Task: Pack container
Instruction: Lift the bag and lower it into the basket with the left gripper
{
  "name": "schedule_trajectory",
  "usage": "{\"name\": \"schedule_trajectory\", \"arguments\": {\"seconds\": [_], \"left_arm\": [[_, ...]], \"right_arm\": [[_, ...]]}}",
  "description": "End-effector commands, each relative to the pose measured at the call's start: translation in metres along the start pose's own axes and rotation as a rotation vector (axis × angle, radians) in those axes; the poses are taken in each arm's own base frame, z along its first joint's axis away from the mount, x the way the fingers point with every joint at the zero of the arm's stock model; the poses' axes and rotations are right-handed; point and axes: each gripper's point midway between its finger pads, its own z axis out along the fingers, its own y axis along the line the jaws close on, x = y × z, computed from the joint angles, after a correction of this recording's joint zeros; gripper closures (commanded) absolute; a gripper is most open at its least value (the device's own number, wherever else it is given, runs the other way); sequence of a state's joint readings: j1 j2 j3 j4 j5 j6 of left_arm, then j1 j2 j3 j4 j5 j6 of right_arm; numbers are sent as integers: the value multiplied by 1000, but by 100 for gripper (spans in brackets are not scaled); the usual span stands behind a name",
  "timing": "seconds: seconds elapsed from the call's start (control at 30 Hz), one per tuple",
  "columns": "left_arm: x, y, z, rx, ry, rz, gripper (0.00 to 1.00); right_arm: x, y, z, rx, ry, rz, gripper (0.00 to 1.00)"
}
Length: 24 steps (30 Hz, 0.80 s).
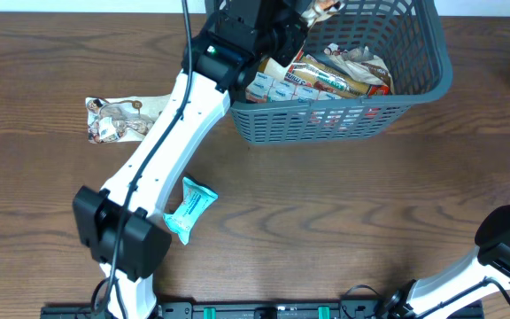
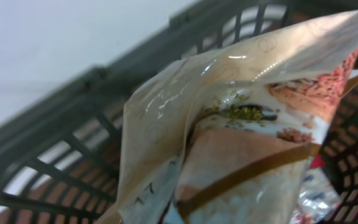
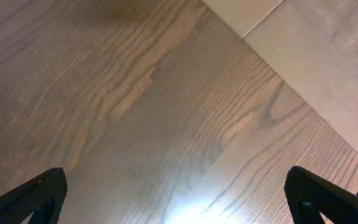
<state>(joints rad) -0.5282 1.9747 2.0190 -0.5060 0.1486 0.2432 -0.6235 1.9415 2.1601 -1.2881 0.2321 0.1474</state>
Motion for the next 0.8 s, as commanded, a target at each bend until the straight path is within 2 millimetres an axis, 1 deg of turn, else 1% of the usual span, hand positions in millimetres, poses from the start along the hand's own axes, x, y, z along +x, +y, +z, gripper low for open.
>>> {"name": "schedule_trajectory", "arguments": {"seconds": [0.0, 0.03, 0.2, 0.33, 0.37, 0.4, 0.43, 0.47, 0.5, 0.53, 0.63, 0.7, 0.77], "left_arm": [[5, 3, 12, -9, 21, 7, 94], [14, 2, 18, -4, 48, 4, 94], [44, 0, 40, 10, 132, -4, 94], [66, -3, 51, 22, 199, -9, 93], [67, -3, 51, 23, 203, -10, 90], [67, -3, 51, 23, 204, -10, 83], [67, -3, 51, 23, 202, -9, 57], [65, -3, 50, 22, 197, -9, 42], [64, -2, 49, 21, 195, -6, 36], [63, -2, 49, 20, 192, -5, 34], [63, 4, 48, -10, 194, -3, 24], [59, 13, 44, -63, 191, 3, 23], [46, 20, 36, -101, 166, 12, 22]], "right_arm": [[1, -3, 5, 8, 12, -11, 1], [1, -3, 5, 8, 12, -11, 1], [1, -3, 5, 8, 12, -11, 1], [1, -3, 5, 8, 12, -11, 1], [1, -3, 5, 8, 12, -11, 1], [1, -3, 5, 8, 12, -11, 1], [1, -3, 5, 8, 12, -11, 1], [1, -3, 5, 9, 12, -11, 1], [1, -3, 5, 8, 12, -11, 1], [1, -3, 5, 8, 12, -11, 1], [1, -3, 5, 8, 12, -11, 1], [1, -3, 5, 9, 12, -11, 1], [1, -3, 5, 8, 12, -11, 1]]}}
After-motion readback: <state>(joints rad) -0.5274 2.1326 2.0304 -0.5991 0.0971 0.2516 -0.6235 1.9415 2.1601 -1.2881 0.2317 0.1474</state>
